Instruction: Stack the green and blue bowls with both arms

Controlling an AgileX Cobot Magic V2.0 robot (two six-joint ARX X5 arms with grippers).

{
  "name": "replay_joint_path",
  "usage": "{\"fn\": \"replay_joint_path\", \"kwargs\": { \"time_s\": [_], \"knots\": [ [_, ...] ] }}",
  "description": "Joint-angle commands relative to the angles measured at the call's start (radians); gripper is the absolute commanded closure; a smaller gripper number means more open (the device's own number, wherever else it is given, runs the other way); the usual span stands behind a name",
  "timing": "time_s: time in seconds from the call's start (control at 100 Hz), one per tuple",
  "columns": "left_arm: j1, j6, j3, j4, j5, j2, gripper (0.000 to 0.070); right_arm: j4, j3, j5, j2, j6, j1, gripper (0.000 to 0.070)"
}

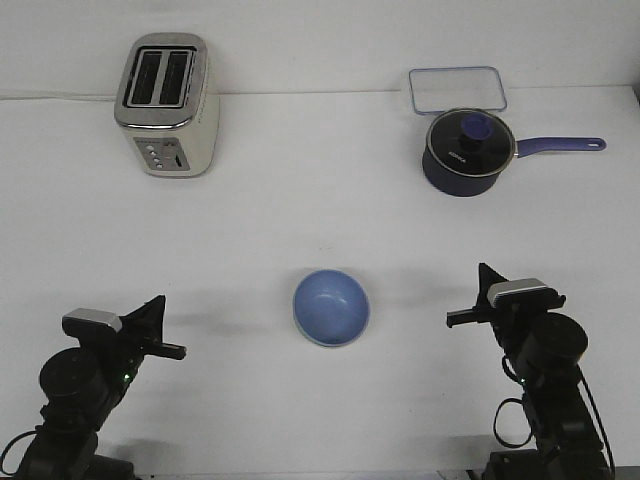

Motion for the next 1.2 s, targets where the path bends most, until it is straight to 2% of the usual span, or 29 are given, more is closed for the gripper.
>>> {"fn": "replay_joint_path", "kwargs": {
  "time_s": [0.0, 0.55, 0.71, 0.81, 0.94, 1.19],
  "knots": [
    [0.000, 0.000, 0.012, 0.011, -0.005, 0.002, 0.0688, 0.013, 0.010, 0.000, 0.005, 0.006, 0.001, 0.0699],
    [0.000, 0.002, 0.012, 0.015, -0.005, 0.002, 0.0688, 0.013, 0.010, 0.000, 0.005, 0.006, 0.001, 0.0699],
    [0.003, 0.079, -0.003, 0.045, -0.024, -0.042, 0.0688, 0.013, 0.010, 0.000, 0.005, 0.006, 0.001, 0.0699],
    [0.016, 0.132, -0.066, 0.124, -0.038, -0.099, 0.0688, 0.013, 0.010, 0.000, 0.005, 0.006, 0.001, 0.0699],
    [0.055, 0.134, -0.184, 0.216, -0.054, -0.206, 0.0688, 0.013, 0.010, 0.000, 0.005, 0.006, 0.001, 0.0699],
    [0.150, 0.137, -0.365, 0.246, -0.055, -0.397, 0.0688, 0.013, 0.010, 0.000, 0.005, 0.006, 0.001, 0.0699]
  ]
}}
